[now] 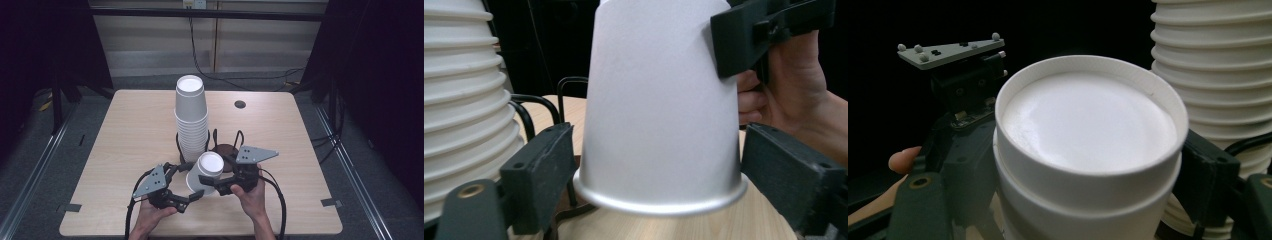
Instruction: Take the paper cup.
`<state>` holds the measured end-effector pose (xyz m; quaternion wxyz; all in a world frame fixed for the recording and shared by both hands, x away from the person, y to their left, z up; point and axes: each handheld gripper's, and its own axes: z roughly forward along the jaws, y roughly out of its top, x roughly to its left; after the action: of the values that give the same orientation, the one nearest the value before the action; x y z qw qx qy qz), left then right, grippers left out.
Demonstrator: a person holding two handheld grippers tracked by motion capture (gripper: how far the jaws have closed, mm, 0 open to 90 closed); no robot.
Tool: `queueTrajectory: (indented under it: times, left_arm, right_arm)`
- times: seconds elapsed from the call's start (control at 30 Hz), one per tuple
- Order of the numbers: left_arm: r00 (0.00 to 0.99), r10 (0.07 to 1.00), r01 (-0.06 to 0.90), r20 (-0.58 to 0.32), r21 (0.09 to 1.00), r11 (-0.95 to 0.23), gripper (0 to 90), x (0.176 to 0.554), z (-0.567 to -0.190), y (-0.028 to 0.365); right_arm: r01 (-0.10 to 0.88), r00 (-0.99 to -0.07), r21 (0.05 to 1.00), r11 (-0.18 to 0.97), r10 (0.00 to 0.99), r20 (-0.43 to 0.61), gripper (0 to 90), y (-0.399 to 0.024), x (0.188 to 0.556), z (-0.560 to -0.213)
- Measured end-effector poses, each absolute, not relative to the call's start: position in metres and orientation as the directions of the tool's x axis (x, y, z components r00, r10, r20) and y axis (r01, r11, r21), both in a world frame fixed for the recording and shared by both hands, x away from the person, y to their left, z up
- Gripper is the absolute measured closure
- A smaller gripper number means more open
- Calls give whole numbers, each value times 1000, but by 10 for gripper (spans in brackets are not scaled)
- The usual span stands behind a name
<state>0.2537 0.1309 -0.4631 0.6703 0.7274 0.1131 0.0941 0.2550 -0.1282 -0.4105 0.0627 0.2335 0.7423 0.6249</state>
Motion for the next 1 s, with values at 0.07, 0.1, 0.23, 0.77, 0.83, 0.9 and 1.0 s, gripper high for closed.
queueTrajectory:
  times: [0.07,0.1,0.23,0.77,0.83,0.9,1.0]
  left_arm:
    - [960,280,42,-16,996,-85,113,255,-464,128]
    - [960,280,42,-16,996,-85,106,255,-464,128]
    - [962,271,52,-26,995,-90,92,258,-465,123]
    - [969,244,60,-40,995,-75,133,261,-465,122]
    - [970,240,62,-42,995,-76,141,261,-465,122]
    - [971,238,62,-41,994,-84,147,261,-465,123]
    - [971,235,71,-48,993,-91,151,262,-464,124]
  right_arm:
    - [266,-887,957,115,419,196,225,-126,255,-411]
    - [266,-887,957,115,419,196,225,-126,255,-411]
    - [264,-893,958,115,406,197,225,-123,256,-411]
    - [267,-896,959,94,390,211,218,-119,256,-412]
    - [269,-896,958,93,389,214,211,-119,256,-413]
    - [271,-895,958,93,389,216,207,-119,256,-413]
    - [287,-896,953,102,381,229,169,-118,258,-414]
